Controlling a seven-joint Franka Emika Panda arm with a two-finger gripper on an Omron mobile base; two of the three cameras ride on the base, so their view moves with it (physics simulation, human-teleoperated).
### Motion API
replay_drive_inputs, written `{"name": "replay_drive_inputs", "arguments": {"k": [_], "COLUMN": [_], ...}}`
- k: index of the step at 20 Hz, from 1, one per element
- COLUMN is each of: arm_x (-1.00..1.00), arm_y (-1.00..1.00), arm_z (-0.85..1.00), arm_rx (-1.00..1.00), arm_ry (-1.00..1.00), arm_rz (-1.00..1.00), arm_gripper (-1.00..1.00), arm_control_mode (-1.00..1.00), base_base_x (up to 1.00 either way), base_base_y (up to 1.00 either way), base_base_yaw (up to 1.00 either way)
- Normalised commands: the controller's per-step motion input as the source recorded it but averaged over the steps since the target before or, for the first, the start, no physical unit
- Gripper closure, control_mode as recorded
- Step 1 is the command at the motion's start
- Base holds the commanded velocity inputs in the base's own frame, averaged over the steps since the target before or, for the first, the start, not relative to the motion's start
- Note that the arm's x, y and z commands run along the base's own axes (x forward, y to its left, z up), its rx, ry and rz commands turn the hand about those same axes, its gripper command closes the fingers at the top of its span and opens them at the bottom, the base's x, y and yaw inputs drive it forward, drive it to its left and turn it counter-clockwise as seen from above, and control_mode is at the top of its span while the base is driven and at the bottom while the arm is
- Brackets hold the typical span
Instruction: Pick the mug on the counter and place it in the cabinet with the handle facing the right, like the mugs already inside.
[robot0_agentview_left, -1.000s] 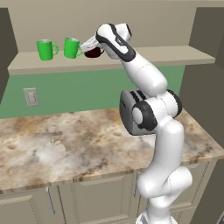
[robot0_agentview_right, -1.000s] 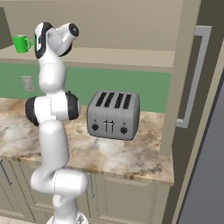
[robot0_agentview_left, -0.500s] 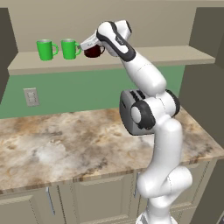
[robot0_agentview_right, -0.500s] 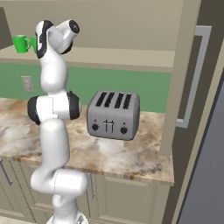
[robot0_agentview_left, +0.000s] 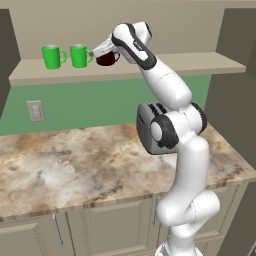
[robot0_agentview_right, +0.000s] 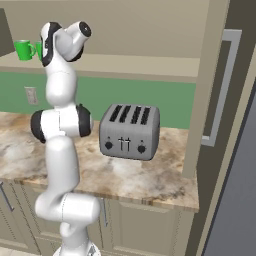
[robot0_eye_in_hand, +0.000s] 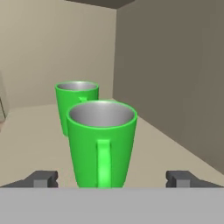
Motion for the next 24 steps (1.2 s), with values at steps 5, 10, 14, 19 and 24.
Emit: {"name": "replay_drive_inputs", "arguments": {"k": [5,10,14,19,24], "arm_x": [-0.51,-0.59,-0.61,-0.74,-0.86], "arm_y": [0.0,0.0,0.0,0.0,0.0], "arm_z": [0.0,-0.07,-0.26,-0.21,-0.16], "arm_rx": [0.0,0.0,0.0,0.0,-0.01], "arm_ry": [-0.06,-0.06,-0.06,-0.11,-0.12], "arm_rz": [0.0,0.0,0.0,0.0,0.0], "arm_gripper": [-1.0,-1.0,-1.0,-1.0,-1.0], "arm_control_mode": [-1.0,-1.0,-1.0,-1.0,-1.0], "base_base_x": [0.0,0.0,0.0,0.0,0.0], "base_base_y": [0.0,0.0,0.0,0.0,0.0], "base_base_yaw": [0.0,0.0,0.0,0.0,0.0]}}
